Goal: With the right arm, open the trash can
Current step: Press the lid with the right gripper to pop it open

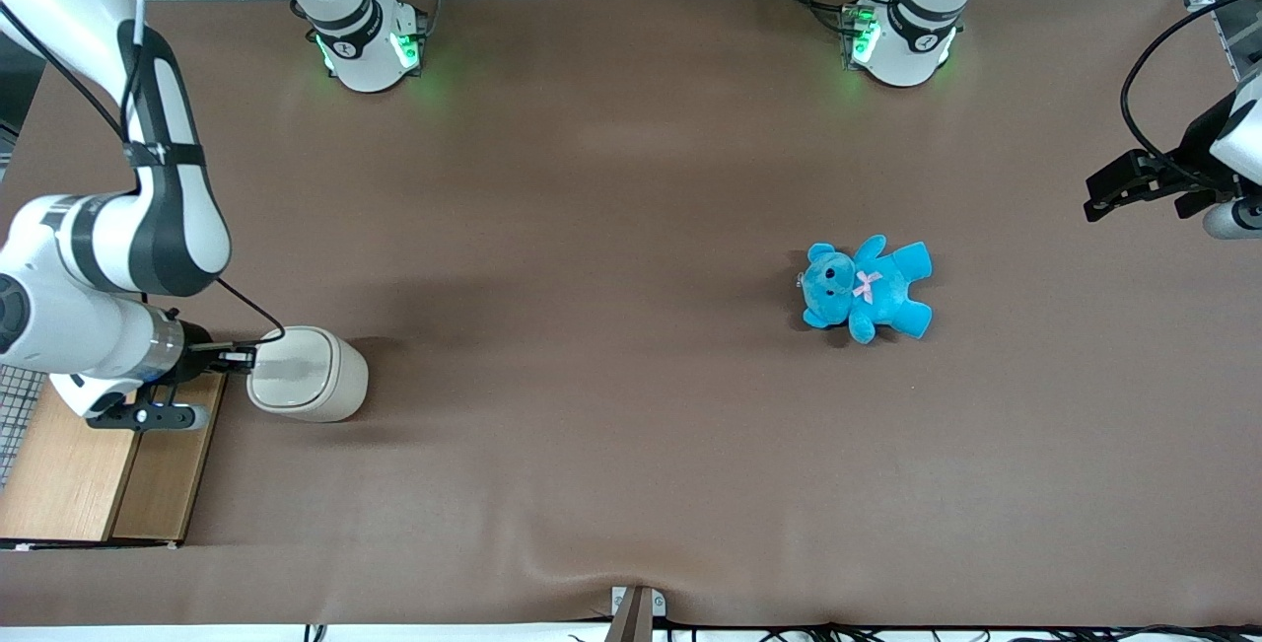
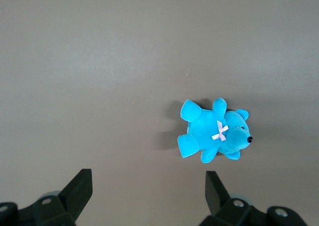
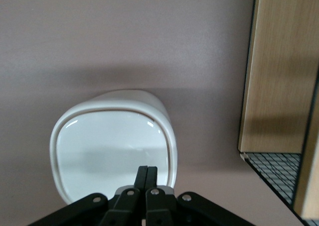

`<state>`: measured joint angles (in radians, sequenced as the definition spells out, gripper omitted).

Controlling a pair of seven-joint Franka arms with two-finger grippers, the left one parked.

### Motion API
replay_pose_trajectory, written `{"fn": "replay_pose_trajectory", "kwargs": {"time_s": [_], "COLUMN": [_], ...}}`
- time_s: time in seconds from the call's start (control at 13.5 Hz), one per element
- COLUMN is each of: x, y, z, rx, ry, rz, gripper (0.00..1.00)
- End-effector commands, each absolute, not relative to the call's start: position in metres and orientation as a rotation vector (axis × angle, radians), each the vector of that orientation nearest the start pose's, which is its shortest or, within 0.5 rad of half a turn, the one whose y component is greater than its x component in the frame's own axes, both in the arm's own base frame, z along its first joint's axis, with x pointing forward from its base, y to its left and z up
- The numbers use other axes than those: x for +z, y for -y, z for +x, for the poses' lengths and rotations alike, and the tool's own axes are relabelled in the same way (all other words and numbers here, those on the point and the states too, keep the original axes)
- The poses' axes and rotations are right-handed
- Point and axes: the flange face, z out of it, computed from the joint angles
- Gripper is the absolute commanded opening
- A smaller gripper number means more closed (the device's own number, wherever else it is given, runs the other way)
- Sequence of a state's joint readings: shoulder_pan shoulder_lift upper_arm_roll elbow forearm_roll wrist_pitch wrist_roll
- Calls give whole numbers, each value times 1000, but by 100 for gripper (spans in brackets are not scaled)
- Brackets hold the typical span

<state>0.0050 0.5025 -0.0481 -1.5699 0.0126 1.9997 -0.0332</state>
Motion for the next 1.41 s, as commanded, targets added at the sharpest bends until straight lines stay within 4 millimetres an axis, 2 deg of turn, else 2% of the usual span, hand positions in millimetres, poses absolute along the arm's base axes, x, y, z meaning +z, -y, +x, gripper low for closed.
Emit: {"fn": "replay_pose_trajectory", "kwargs": {"time_s": [0.0,0.15,0.37,0.74,0.89,1.11,1.33], "x": [334,331,311,297,278,291,330], "y": [30,28,30,27,28,23,18], "z": [683,683,679,674,667,673,684], "rx": [76,78,132,139,83,59,130], "ry": [15,17,12,21,23,24,17], "rz": [-3160,-3160,-3157,-3155,-3159,-3160,-3152], "gripper": [0,0,0,0,0,0,0]}}
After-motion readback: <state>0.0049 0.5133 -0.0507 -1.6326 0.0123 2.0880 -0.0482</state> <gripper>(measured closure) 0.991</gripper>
